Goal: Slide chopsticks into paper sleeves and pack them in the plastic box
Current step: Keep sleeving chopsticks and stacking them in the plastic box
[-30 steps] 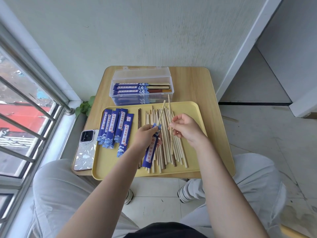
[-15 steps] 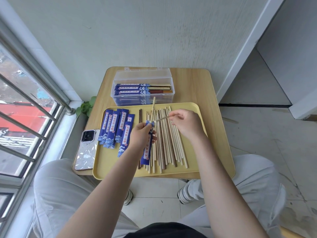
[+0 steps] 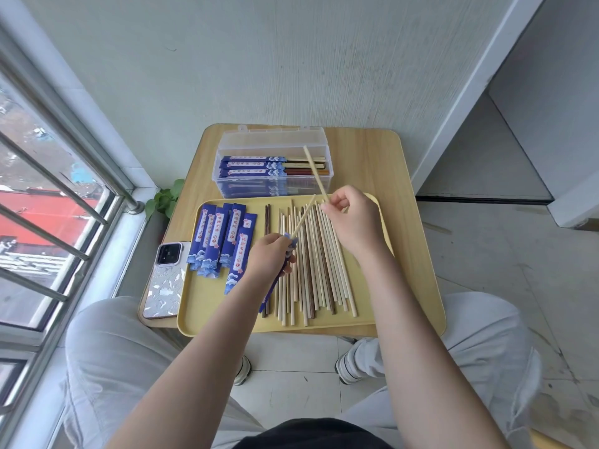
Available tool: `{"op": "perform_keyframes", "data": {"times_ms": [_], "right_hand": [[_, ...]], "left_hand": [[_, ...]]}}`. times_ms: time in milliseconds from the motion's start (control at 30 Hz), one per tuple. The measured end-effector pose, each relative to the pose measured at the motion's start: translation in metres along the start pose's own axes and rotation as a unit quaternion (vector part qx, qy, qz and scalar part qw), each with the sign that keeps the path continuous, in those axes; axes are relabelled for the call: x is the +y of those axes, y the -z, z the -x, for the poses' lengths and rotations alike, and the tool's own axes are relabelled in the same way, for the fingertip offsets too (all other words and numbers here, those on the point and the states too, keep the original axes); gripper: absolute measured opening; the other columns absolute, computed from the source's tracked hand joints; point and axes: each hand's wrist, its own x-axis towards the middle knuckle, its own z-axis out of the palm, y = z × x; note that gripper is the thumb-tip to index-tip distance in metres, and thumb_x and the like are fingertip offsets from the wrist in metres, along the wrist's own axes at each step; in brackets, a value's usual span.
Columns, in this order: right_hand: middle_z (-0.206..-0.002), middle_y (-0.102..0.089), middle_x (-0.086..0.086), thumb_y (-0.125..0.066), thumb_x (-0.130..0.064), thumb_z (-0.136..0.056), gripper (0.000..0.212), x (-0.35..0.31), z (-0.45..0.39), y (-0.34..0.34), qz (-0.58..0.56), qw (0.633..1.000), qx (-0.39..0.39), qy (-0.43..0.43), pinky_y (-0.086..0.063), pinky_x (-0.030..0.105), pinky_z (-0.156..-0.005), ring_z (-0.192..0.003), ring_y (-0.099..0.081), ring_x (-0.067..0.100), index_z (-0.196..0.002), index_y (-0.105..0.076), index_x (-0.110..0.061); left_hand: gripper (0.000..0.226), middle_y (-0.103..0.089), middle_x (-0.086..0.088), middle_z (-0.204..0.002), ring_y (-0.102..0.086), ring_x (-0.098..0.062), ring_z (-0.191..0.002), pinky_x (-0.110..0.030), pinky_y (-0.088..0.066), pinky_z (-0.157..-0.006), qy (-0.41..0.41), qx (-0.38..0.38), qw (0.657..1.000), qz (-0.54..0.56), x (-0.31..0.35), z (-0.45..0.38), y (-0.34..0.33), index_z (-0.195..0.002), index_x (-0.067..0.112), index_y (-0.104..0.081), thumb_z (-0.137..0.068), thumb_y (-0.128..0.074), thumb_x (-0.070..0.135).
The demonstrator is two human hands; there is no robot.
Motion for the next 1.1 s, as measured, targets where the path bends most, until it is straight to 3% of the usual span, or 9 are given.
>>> {"op": "perform_keyframes", "data": {"times_ms": [67,133,233,467,600,700,900,1100], "right_hand": [[-0.080,-0.063,-0.006,-0.067,-0.023,-0.094,0.011,-0.001,-0.002,-0.002,-0.080,0.996,0.020,-0.021,-0.041,0.015,-0.059,-0.065,-0.054,0.004,-0.090,-0.058,-0.020],[-0.080,-0.065,0.001,-0.065,-0.023,-0.096,0.014,-0.001,-0.004,-0.004,-0.173,0.982,0.058,-0.053,-0.044,0.024,-0.056,-0.056,-0.055,0.010,-0.087,-0.054,-0.023],[-0.076,-0.061,0.008,-0.061,-0.020,-0.098,0.017,0.001,-0.006,-0.004,-0.262,0.954,0.112,-0.096,-0.039,0.026,-0.044,-0.043,-0.052,0.012,-0.086,-0.049,-0.020],[-0.079,-0.062,0.013,-0.059,-0.017,-0.100,0.019,0.011,-0.006,-0.005,-0.281,0.941,0.146,-0.122,-0.044,0.027,-0.043,-0.043,-0.058,0.014,-0.087,-0.045,-0.017],[-0.085,-0.069,0.007,-0.064,-0.023,-0.097,0.021,0.015,-0.007,-0.007,-0.239,0.951,0.160,-0.114,-0.047,0.028,-0.059,-0.059,-0.060,0.014,-0.084,-0.048,-0.024],[-0.094,-0.072,0.011,-0.066,-0.027,-0.095,0.019,0.017,-0.010,-0.007,-0.217,0.955,0.168,-0.114,-0.044,0.018,-0.064,-0.079,-0.065,0.017,-0.085,-0.050,-0.026],[-0.095,-0.071,0.009,-0.067,-0.026,-0.095,0.016,0.019,-0.012,-0.004,-0.231,0.946,0.196,-0.115,-0.042,0.008,-0.061,-0.080,-0.063,0.013,-0.093,-0.054,-0.017],[-0.094,-0.072,0.009,-0.067,-0.028,-0.094,0.018,0.020,-0.011,-0.008,-0.222,0.951,0.181,-0.114,-0.044,0.019,-0.066,-0.084,-0.066,0.018,-0.085,-0.051,-0.025]], "left_hand": [[0.024,-0.060,-0.012,-0.078,-0.054,-0.019,-0.061,-0.032,-0.044,-0.055,-0.002,-0.017,1.000,-0.016,0.001,0.001,0.000,-0.083,0.007,-0.066,-0.093,-0.044,0.008],[0.026,-0.059,-0.014,-0.077,-0.054,-0.020,-0.059,-0.032,-0.043,-0.053,-0.004,-0.029,0.999,-0.033,0.000,0.003,0.000,-0.080,0.006,-0.063,-0.094,-0.042,0.009],[0.026,-0.057,-0.014,-0.072,-0.053,-0.020,-0.056,-0.030,-0.042,-0.051,-0.003,-0.046,0.997,-0.064,0.000,0.005,0.000,-0.081,0.004,-0.060,-0.095,-0.040,0.013],[0.025,-0.057,-0.012,-0.058,-0.049,-0.021,-0.047,-0.030,-0.039,-0.047,-0.004,-0.090,0.993,-0.078,-0.002,0.002,-0.002,-0.084,0.001,-0.056,-0.094,-0.040,0.017],[0.026,-0.058,-0.011,-0.060,-0.050,-0.023,-0.051,-0.032,-0.040,-0.048,-0.011,-0.093,0.993,-0.077,-0.003,0.003,-0.003,-0.087,-0.001,-0.058,-0.093,-0.041,0.017],[0.024,-0.058,-0.011,-0.064,-0.051,-0.019,-0.049,-0.029,-0.041,-0.047,-0.015,-0.091,0.993,-0.070,-0.002,0.004,-0.004,-0.084,0.002,-0.058,-0.095,-0.041,0.016],[0.025,-0.056,-0.013,-0.066,-0.049,-0.020,-0.051,-0.029,-0.040,-0.046,-0.026,-0.075,0.995,-0.065,-0.002,0.004,-0.003,-0.079,0.003,-0.057,-0.095,-0.040,0.014],[0.026,-0.059,-0.013,-0.067,-0.052,-0.021,-0.053,-0.030,-0.043,-0.049,-0.032,-0.095,0.992,-0.070,-0.003,0.003,-0.004,-0.081,0.004,-0.059,-0.095,-0.041,0.017]]}}
